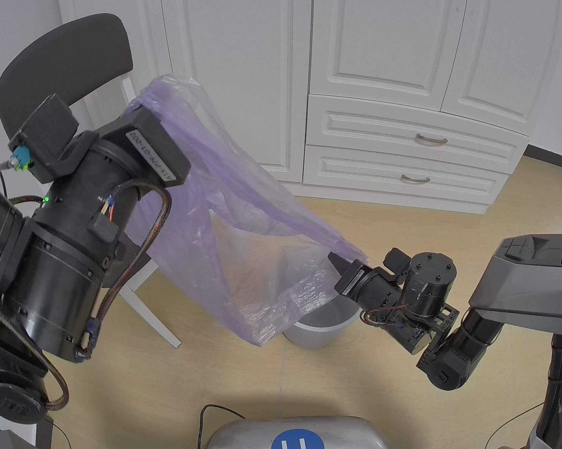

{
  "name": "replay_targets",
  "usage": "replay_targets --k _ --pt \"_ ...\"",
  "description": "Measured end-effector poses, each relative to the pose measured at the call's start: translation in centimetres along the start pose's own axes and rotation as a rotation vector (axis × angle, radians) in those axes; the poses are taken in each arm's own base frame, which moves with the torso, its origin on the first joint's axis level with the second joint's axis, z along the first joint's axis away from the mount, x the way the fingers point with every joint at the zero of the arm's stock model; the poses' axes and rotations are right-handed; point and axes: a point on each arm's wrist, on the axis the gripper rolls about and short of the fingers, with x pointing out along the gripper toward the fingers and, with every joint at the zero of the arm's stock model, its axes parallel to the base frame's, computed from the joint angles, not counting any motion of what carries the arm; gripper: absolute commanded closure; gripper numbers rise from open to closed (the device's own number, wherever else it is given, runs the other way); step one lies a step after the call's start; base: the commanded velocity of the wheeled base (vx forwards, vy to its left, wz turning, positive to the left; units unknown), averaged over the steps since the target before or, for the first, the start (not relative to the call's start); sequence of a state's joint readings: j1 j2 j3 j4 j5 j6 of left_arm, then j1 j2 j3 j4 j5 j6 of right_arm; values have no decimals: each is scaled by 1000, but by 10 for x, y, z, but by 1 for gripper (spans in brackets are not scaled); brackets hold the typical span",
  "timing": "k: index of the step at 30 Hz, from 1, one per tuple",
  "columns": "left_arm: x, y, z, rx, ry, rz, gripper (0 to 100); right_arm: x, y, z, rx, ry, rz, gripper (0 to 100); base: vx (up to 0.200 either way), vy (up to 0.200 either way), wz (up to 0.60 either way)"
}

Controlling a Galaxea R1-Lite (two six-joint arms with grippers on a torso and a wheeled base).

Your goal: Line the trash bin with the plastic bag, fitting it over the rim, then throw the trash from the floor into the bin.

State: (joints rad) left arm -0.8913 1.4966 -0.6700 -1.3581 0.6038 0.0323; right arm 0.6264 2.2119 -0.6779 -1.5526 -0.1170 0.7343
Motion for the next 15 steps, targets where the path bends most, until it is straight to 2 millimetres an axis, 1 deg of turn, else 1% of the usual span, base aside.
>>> replay_targets --k 4,9,11,12,15 --pt "0 0 -1 1 4 0 100 -2 2 5 -25 -11 4 100 0 0 0" --pt "0 1 -5 7 15 1 100 -10 7 16 -182 -31 8 100 0 0 0" --pt "1 4 -10 21 29 7 100 -17 12 26 -254 -52 13 100 0 0 0" --pt "1 5 -11 24 32 8 100 -19 14 28 -262 -56 15 100 0 0 0" --pt "2 10 -20 49 55 20 100 -30 24 44 -302 -65 14 100 0 0 0"
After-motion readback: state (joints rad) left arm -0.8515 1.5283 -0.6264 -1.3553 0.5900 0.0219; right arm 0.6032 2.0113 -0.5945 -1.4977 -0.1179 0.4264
